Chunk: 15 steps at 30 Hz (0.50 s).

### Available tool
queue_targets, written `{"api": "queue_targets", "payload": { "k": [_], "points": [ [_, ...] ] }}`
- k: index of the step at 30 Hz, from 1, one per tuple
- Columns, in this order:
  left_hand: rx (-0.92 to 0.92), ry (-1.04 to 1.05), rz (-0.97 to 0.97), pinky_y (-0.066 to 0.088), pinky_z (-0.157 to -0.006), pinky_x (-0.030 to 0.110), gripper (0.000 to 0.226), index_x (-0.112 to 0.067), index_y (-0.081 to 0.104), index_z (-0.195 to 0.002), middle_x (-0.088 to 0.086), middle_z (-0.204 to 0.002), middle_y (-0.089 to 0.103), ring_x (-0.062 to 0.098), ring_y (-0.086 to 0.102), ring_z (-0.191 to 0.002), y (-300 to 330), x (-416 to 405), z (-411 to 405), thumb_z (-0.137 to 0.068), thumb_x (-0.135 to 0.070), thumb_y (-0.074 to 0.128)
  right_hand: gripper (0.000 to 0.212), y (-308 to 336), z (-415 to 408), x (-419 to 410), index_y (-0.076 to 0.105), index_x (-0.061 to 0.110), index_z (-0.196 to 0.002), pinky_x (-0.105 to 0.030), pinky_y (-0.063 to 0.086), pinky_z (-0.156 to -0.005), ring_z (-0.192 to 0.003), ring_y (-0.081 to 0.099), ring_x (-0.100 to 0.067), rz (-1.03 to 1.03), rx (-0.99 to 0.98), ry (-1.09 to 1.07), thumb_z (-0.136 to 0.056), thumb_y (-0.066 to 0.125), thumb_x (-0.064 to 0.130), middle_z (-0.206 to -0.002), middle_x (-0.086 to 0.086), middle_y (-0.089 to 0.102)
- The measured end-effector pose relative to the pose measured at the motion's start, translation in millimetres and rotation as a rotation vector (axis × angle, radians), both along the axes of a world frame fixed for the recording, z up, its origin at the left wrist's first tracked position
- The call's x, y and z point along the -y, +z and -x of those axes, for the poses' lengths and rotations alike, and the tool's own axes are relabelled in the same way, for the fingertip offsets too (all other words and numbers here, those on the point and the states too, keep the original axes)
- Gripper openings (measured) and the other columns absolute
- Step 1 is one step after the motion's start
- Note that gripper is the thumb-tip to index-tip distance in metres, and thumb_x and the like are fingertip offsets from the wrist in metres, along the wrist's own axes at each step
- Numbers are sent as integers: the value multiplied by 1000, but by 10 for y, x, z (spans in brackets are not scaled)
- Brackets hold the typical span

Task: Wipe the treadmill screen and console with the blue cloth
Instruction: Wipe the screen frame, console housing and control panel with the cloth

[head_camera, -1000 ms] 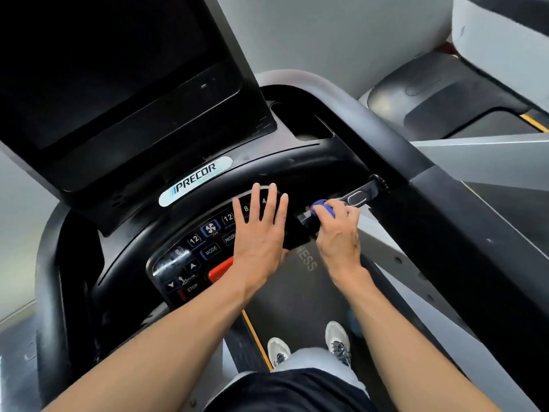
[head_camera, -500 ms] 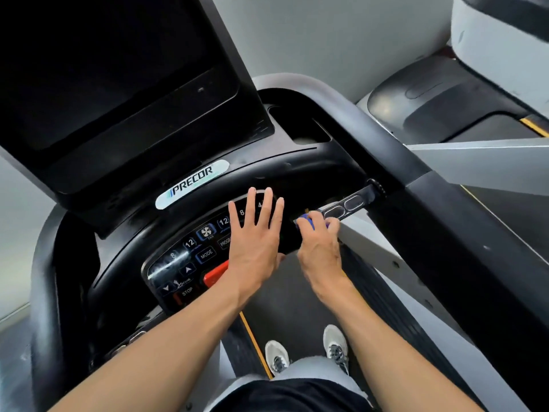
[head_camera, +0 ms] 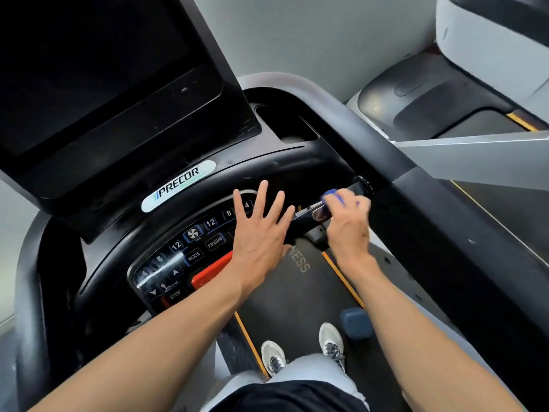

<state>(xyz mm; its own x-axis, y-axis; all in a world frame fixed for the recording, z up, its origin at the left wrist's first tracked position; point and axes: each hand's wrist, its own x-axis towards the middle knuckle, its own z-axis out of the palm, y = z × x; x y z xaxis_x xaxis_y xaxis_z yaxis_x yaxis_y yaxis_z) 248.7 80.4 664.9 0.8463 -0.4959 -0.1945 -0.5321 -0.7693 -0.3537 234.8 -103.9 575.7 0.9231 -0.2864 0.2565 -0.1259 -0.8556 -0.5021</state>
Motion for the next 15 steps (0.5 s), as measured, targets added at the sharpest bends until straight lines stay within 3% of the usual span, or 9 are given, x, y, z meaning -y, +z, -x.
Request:
{"api": "queue_targets", "payload": {
  "k": [2, 3, 6, 9, 11, 15],
  "points": [
    [-53, 13, 3, -6, -113, 75, 79, -30, 26, -159, 5, -163, 31, 42, -7, -155, -50, 45, -33, -93, -63, 54, 37, 34, -70, 82, 65, 17, -103, -45, 48, -73, -99, 41, -33, -137, -46, -206, -80, 50, -9, -118, -2, 57],
    [-79, 26, 5, -7, -114, 75, 76, -30, 27, -158, 4, -157, 40, 41, -4, -155, -68, 63, -39, -94, -58, 56, 37, 67, -52, 0, 64, 17, -102, -47, 48, -72, -98, 41, -33, -137, -42, -209, -80, 48, -7, -117, -3, 56],
    [-121, 52, -11, -9, -110, 78, 72, -29, 30, -158, -2, -130, 62, 40, 10, -155, -111, 103, -41, -94, -44, 62, 35, 10, 188, -368, 65, 14, -110, -39, 50, -80, -96, 43, -32, 35, 3, 64, -84, 50, -3, -121, -4, 59],
    [-126, 57, -23, -10, -108, 80, 73, -29, 26, -159, -4, -121, 64, 40, 17, -153, -116, 108, -40, -96, -41, 61, 38, -25, 200, -227, 66, 16, -119, -32, 46, -84, -97, 43, -30, 128, 103, 204, -88, 50, 1, -124, 0, 61],
    [-136, 56, -38, -9, -107, 80, 75, -30, 21, -160, -4, -124, 63, 41, 17, -152, -106, 110, -42, -97, -40, 60, 33, -32, 75, 59, 65, 16, -114, -32, 46, -80, -93, 42, -29, 122, 72, 116, -89, 52, -1, -120, 1, 60],
    [-149, 54, -52, -8, -105, 83, 85, -39, 3, -161, -6, -115, 64, 44, 20, -147, -89, 160, -22, -97, -39, 60, 45, 57, -135, 202, 61, 14, -117, -43, 52, -73, -104, 40, -35, -89, -146, -209, -83, 49, -12, -127, -5, 50]
  ]
}}
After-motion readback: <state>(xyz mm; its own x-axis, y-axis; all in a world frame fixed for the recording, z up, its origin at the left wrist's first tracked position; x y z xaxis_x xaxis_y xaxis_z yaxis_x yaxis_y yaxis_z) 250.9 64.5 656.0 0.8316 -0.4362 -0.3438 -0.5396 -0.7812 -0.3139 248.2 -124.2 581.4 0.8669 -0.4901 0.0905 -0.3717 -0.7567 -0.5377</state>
